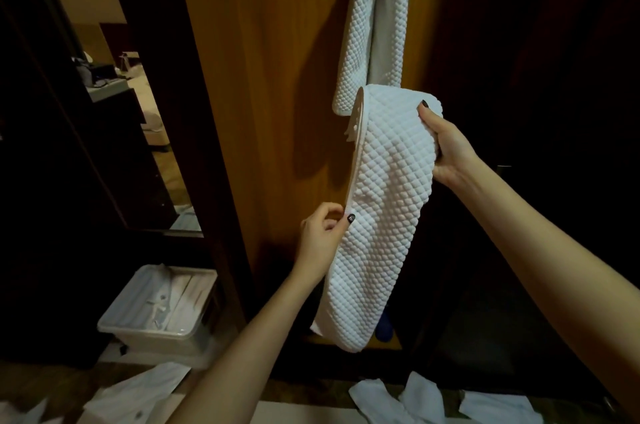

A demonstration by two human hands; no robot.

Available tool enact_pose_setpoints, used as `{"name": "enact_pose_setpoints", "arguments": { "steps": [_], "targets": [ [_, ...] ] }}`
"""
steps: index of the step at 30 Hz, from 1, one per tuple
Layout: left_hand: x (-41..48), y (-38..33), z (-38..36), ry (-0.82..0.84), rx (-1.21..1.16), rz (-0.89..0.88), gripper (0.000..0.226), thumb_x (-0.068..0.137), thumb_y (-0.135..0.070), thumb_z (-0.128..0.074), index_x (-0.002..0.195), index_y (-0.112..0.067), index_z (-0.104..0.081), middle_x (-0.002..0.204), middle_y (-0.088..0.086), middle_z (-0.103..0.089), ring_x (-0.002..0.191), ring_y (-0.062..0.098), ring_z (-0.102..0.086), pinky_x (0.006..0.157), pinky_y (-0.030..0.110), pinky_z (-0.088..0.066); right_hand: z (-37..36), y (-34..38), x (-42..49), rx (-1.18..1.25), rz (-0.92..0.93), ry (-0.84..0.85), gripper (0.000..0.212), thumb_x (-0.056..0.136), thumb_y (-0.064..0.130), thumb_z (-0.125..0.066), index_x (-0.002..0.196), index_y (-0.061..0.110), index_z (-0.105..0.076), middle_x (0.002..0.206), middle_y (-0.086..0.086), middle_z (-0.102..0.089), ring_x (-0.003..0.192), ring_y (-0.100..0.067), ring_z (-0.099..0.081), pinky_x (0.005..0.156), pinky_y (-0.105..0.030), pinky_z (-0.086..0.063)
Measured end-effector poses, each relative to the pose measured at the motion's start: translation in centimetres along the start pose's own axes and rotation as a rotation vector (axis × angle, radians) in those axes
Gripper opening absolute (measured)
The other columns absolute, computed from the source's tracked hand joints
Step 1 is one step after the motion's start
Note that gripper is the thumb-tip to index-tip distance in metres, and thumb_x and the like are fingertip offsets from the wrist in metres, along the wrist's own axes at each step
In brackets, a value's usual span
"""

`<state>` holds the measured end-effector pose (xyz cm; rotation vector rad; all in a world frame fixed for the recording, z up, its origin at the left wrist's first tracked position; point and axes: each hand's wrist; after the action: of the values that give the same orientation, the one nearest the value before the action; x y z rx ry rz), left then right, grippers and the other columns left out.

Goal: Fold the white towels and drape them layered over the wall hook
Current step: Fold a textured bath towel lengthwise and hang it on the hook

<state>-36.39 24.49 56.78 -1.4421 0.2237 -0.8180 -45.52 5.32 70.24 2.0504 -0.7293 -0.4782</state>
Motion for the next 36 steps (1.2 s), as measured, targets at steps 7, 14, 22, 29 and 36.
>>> {"name": "enact_pose_setpoints", "arguments": {
  "steps": [7,14,22,29,36],
  "targets": [
    [0.5,0.0,0.2,0.252,0.051,-0.032,0.017,0.091,-0.013,-0.066,0.078,-0.002,-0.065,0.079,-0.002,-0.054,0.074,0.008,-0.051,0.07,0.019,-0.039,-0.3,0.8,0.2,-0.007,0.009,0.004,0.032,0.087,0.028,-0.072,0.109,0.006,-0.067,0.102,-0.011,-0.075,0.096,-0.027,-0.073,0.069,-0.038,-0.059],
    [0.7,0.3,0.5,0.378,-0.013,0.128,0.013,0.087,-0.015,-0.071,0.091,-0.004,-0.076,0.108,0.026,-0.057,0.102,0.032,-0.057,0.096,0.03,-0.045,-0.3,1.5,0.0,0.01,0.018,-0.003,0.043,0.082,0.027,-0.075,0.117,0.004,-0.064,0.103,-0.011,-0.075,0.099,-0.027,-0.072,0.071,-0.037,-0.059],
    [0.1,0.1,-0.4,0.162,-0.261,0.133,0.045,0.083,-0.012,-0.075,0.116,-0.031,-0.051,0.102,-0.001,-0.067,0.091,0.007,-0.068,0.074,0.021,-0.054,0.0,2.3,-0.2,0.072,0.012,0.008,0.04,0.08,0.024,-0.076,0.114,0.005,-0.066,0.102,-0.011,-0.075,0.098,-0.027,-0.072,0.072,-0.039,-0.06],
    [0.5,0.8,-1.4,0.266,-0.021,0.031,0.017,0.089,-0.013,-0.07,0.075,-0.008,-0.061,0.107,0.003,-0.06,0.1,0.012,-0.056,0.086,0.031,-0.044,0.3,2.2,-0.3,0.083,-0.005,0.066,0.037,0.083,0.027,-0.07,0.112,0.005,-0.067,0.1,-0.01,-0.075,0.092,-0.026,-0.073,0.068,-0.037,-0.06],
    [1.1,-1.1,-3.5,0.542,-0.145,0.062,0.01,0.088,-0.018,-0.071,0.094,-0.027,-0.072,0.094,-0.019,-0.073,0.093,-0.004,-0.066,0.074,0.01,-0.047,0.2,4.3,-0.7,-0.04,0.031,0.162,0.032,0.094,0.033,-0.059,0.089,0.01,-0.08,0.093,-0.005,-0.076,0.088,-0.02,-0.074,0.066,-0.032,-0.06]
  ]
}}
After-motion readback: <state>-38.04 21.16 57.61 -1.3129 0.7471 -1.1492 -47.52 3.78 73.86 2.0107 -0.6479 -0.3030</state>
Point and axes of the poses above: each hand's wrist, its own x-axis towards the middle knuckle, its own z-axis out of the back of the hand, y = z × x
